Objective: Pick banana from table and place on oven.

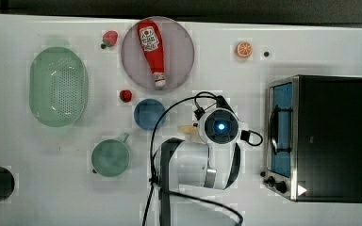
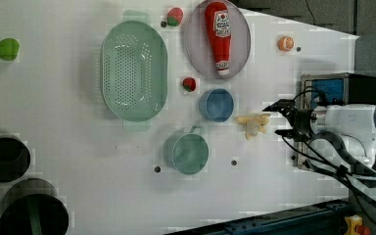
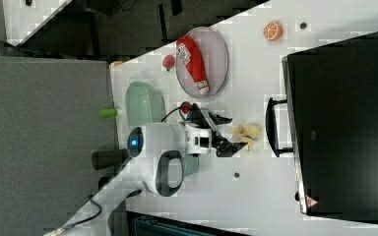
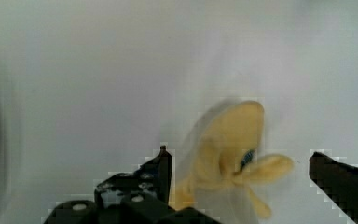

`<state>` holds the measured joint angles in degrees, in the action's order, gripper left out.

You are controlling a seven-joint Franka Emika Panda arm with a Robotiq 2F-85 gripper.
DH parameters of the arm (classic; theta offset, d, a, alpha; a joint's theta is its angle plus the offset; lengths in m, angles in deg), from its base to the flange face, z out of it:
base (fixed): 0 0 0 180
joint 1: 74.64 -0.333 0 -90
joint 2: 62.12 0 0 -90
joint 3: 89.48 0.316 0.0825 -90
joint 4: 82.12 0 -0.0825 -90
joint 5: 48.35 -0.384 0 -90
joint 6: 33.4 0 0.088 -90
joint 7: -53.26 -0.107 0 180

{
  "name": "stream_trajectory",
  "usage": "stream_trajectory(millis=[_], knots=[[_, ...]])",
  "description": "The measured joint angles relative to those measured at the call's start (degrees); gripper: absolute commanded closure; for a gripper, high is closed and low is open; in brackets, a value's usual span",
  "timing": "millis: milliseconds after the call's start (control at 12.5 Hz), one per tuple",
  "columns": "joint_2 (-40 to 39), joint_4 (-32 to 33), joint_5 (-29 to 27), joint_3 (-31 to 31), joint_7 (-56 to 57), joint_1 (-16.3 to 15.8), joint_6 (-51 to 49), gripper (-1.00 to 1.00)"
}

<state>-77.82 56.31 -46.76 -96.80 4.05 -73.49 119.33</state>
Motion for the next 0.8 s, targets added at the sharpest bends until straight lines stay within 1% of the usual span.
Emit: stream_trajectory(millis=[80, 320, 560, 800], knots=[[-1.7, 0.3, 0.0, 0.2, 0.1, 0.3, 2.0, -0.92], [-4.4, 3.7, -0.9, 1.7, 0.1, 0.7, 3.7, -0.18], [-4.8, 2.8, -0.5, 2.2, 0.1, 0.0, 5.7, 0.48], [-4.5, 2.5, -2.0, 1.9, 0.2, 0.0, 5.5, 0.49]])
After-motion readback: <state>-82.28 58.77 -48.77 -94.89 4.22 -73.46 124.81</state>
